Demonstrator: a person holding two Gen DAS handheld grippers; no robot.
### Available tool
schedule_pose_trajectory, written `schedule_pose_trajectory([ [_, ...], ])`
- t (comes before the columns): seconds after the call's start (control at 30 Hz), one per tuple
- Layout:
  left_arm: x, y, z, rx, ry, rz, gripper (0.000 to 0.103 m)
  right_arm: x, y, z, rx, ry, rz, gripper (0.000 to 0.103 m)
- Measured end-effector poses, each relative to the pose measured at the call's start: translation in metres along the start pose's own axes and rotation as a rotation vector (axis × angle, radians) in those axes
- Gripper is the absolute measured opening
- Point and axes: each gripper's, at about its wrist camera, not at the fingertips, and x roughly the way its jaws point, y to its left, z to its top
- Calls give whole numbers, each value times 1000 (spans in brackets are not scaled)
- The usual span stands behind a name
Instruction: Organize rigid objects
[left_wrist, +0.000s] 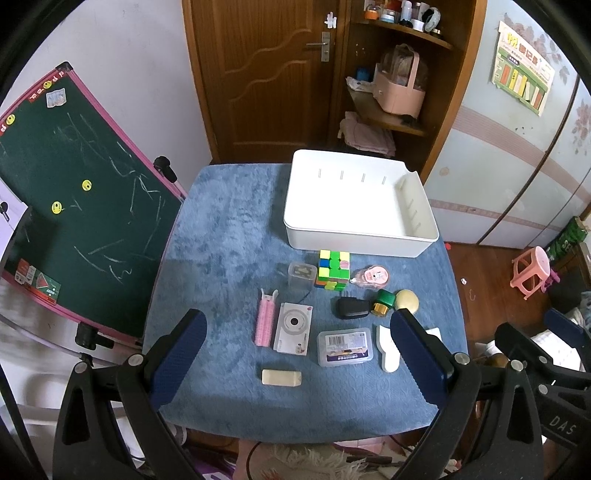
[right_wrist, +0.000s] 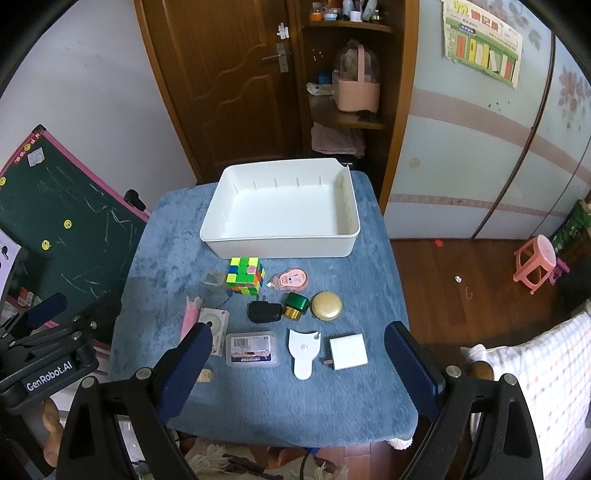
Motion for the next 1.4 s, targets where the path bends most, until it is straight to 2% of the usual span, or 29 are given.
schedule_pose_trajectory([
  [0.77,3,2,-8,15,12,-1,100,3,3,-5,-10,2,-23,95],
  [1.17,9,1,0,15,28,9,100,4,-1,-3,-3,8,-42,95],
  [1.4,23,14,9,22,46,25,100,12,-10,-2,24,29,-43,95],
])
